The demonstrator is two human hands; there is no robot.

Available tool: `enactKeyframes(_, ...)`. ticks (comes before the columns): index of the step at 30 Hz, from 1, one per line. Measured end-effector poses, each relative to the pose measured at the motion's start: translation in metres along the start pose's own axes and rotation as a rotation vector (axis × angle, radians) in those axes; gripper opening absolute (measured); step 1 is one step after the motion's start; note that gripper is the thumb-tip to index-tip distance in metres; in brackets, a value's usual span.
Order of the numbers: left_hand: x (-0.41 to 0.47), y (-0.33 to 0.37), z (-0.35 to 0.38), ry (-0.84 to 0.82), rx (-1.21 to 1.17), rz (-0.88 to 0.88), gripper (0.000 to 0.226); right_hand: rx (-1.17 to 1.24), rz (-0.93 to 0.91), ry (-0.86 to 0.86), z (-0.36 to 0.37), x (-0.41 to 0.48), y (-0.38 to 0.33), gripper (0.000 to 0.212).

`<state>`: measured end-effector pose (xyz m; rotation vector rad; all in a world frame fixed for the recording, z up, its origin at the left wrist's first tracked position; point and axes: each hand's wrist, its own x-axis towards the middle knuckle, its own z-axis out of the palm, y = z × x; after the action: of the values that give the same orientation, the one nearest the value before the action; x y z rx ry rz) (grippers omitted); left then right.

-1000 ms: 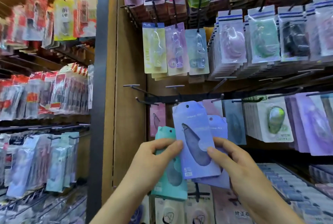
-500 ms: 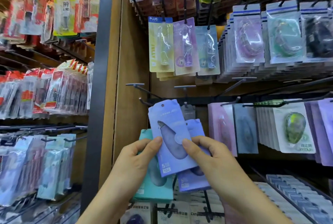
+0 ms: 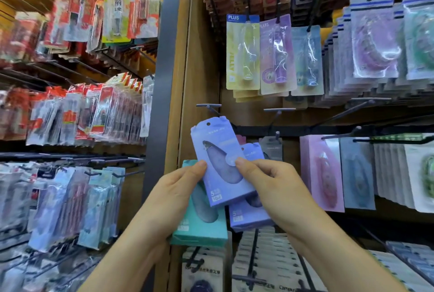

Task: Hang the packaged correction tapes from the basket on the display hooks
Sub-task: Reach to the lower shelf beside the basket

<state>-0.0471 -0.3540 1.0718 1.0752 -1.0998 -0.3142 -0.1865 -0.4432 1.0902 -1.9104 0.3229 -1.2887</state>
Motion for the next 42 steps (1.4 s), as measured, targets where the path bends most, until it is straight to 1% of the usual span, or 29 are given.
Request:
enactKeyframes(5,-0.006,0.005,-0.003,-0.034,-0.015,-0.035,0.023,0.018,0.006,0.047,0.0,0.007,0.0,0.055)
enactKeyframes(10,-0.006,0.008,-0.013,-0.053,0.138,-0.019,0.018,0.0,-0.017,0.07,-0.002,0.01,0.002,0.059)
enactKeyframes(16,-0.011,0.01,-0.016,-0.158,0.251,-0.037,0.025,0.105,0.031,0.102,-0.003,0.005,0.017,0.058)
enactKeyframes(18,-0.012,0.01,-0.017,-0.161,0.295,-0.027,0.024,0.098,0.048,0.128,-0.001,0.006,0.021,0.058)
enactKeyframes(20,-0.009,0.007,-0.019,-0.097,0.346,0.007,0.015,0.052,0.054,0.137,0.003,0.012,0.02,0.056)
enactKeyframes(22,-0.006,0.004,-0.021,0.0,0.414,0.066,0.005,0.009,0.061,0.139,0.008,0.021,0.016,0.049)
enactKeyframes(23,-0.004,0.002,-0.021,0.042,0.473,0.104,0.009,-0.011,0.074,0.137,0.008,0.026,0.016,0.047)
enactKeyframes(26,-0.007,0.0,-0.014,0.157,0.747,0.221,0.033,-0.087,0.133,0.119,0.005,0.041,0.026,0.051)
enactKeyframes(28,-0.012,0.002,-0.009,0.206,0.797,0.289,0.044,-0.17,0.174,0.138,0.005,0.052,0.039,0.053)
enactKeyframes(31,-0.014,0.003,-0.005,0.186,0.767,0.318,0.056,-0.305,0.226,0.195,0.01,0.081,0.057,0.051)
enactKeyframes(34,-0.01,-0.002,-0.003,0.117,0.777,0.305,0.048,-0.417,0.295,0.207,0.016,0.105,0.07,0.041)
enactKeyframes(37,-0.002,-0.006,0.002,0.08,0.789,0.285,0.044,-0.519,0.317,0.182,0.019,0.117,0.083,0.039)
enactKeyframes(41,0.012,-0.011,0.006,0.051,0.818,0.276,0.051,-0.708,0.343,0.093,0.011,0.123,0.09,0.044)
enactKeyframes(42,0.015,-0.011,0.007,0.045,0.825,0.267,0.053,-0.76,0.332,0.066,0.006,0.121,0.087,0.043)
